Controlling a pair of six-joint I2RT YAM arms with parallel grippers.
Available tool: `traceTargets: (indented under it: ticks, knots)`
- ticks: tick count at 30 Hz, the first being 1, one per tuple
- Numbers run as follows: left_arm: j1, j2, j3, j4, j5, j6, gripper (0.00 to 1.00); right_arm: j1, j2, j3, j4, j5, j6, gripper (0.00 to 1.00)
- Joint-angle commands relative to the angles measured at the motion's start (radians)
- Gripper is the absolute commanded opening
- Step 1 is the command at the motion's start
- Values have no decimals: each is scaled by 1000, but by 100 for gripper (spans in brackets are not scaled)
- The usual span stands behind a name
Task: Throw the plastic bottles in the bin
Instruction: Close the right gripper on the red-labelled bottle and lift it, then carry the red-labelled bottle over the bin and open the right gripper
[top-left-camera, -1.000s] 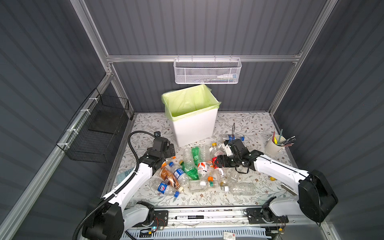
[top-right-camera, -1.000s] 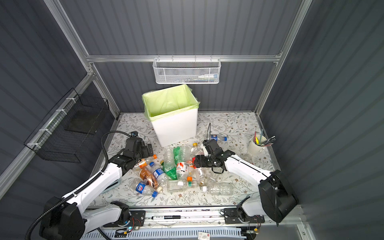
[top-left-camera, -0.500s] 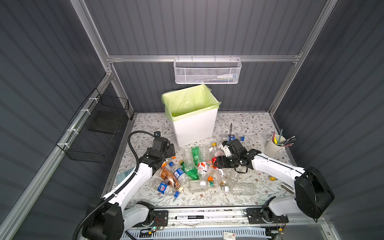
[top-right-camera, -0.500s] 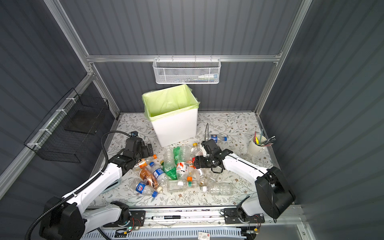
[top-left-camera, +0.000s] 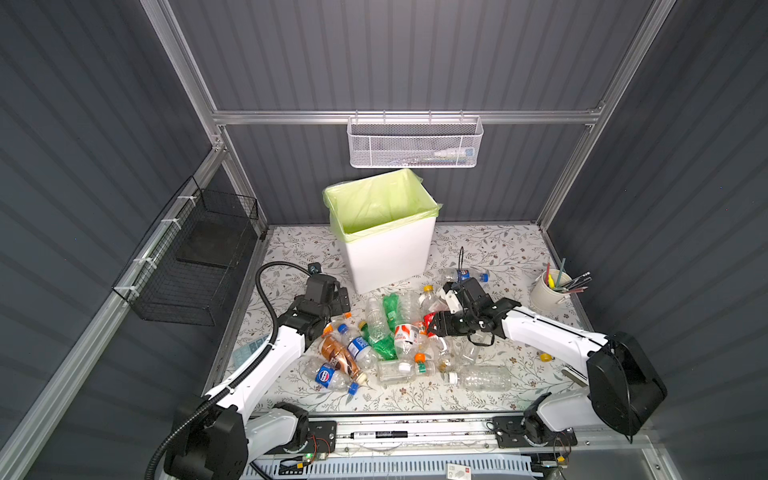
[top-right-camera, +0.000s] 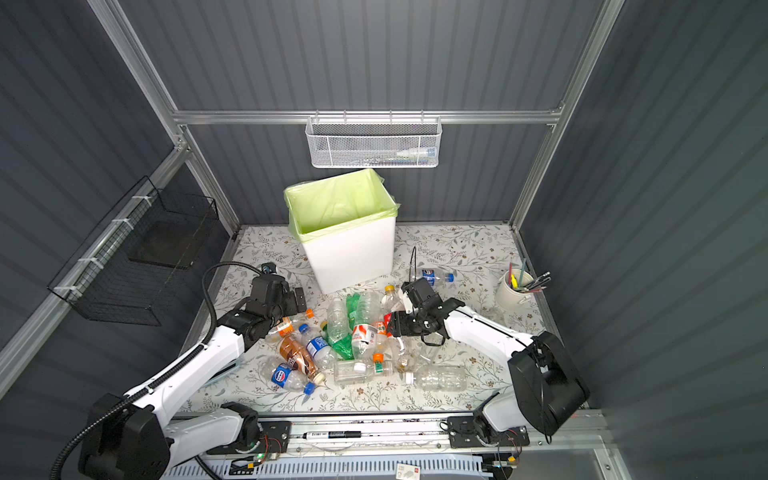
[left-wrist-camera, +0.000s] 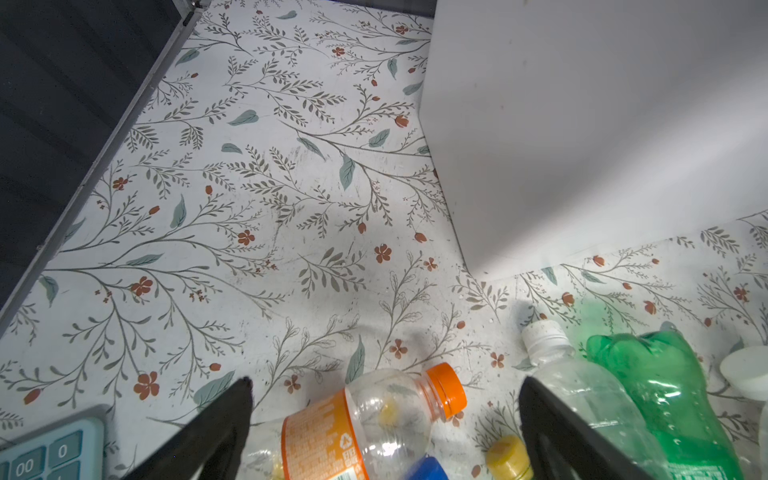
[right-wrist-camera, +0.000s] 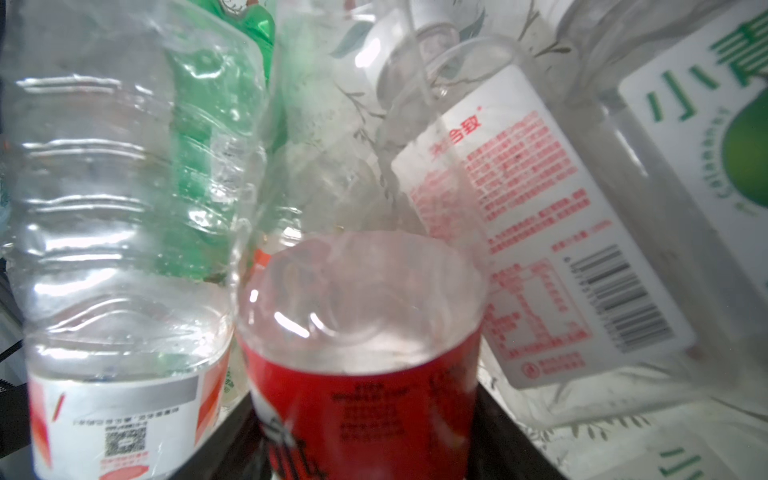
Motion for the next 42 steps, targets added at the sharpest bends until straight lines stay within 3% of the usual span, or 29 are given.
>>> traceTargets:
  ticks: [1, 11, 19, 27, 31, 36, 39, 42]
  knots:
    - [-3, -7, -10, -5, -14, -15, 100, 1, -13, 19, 13, -10, 13, 63]
    - [-2, -16, -21, -2, -19, -13, 100, -46, -138, 19, 18, 17, 21, 58]
    - [-3, -17, -27, 8, -17, -14, 100, -210, -397, 93, 12, 104, -33, 57]
    - [-3, -4, -38, 38, -4, -16, 100, -339, -510, 324, 253, 250, -103, 55]
    - [-2, 5, -43, 54, 5, -17, 100, -342, -429, 445, 460, 267, -80, 55]
    - [-3, 5, -49, 71, 10, -17, 100, -329, -174, 627, 705, 191, 67, 54]
    - [-3, 3, -49, 82, 12, -21, 100, -282, 31, 787, 735, 140, 120, 55]
    - [-3, 4, -49, 86, 17, -24, 100, -214, 287, 1080, 566, 15, 118, 58]
